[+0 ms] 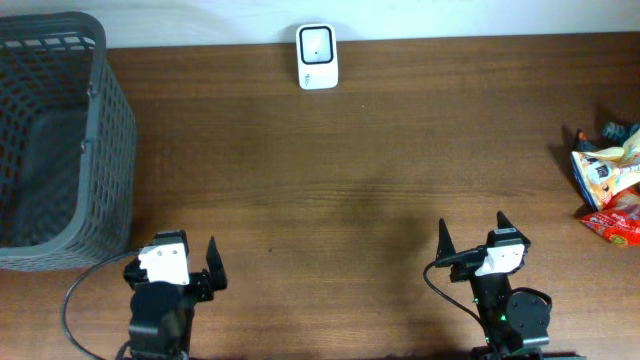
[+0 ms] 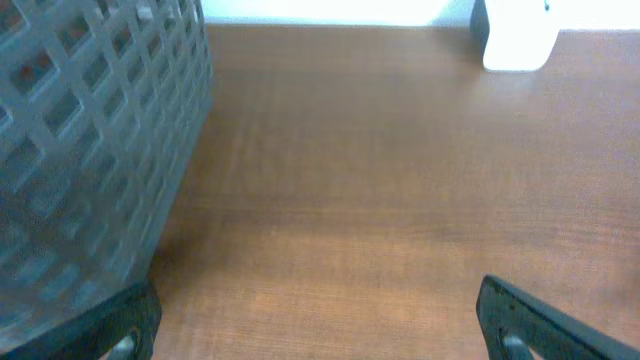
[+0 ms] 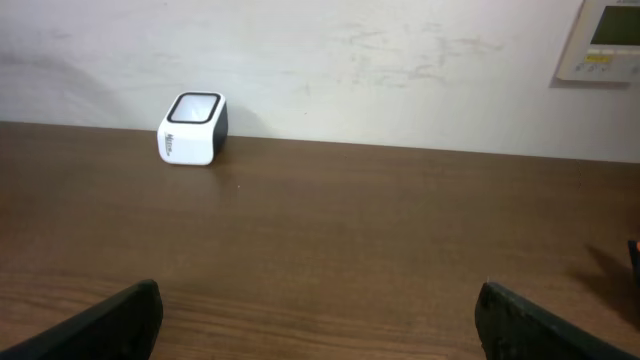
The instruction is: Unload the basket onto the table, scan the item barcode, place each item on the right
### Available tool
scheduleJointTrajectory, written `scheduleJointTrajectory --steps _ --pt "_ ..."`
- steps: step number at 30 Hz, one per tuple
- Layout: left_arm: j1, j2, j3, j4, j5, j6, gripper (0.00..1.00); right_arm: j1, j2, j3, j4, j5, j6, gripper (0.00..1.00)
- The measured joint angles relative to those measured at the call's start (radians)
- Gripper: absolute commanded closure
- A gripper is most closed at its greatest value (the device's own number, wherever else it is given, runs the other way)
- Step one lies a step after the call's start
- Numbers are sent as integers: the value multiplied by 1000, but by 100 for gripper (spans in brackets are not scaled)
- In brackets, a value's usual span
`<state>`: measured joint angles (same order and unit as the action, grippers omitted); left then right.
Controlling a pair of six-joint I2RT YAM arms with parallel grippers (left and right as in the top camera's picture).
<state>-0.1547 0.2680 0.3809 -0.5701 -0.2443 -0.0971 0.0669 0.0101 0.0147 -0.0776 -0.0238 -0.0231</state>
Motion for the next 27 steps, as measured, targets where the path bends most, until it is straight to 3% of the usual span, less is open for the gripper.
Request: scheduleJointTrajectory --steps 3,11,19,27 --pt "34 -85 -122 216 0 0 1 0 0 0 0 0 0 2" --pt "102 -253 -338 540 31 0 1 0 0 0 0 0 0 2" --pt "151 -254 -366 502 89 114 1 0 0 0 0 0 0 2" --pt "151 -254 -366 491 172 114 1 0 0 0 0 0 0 2"
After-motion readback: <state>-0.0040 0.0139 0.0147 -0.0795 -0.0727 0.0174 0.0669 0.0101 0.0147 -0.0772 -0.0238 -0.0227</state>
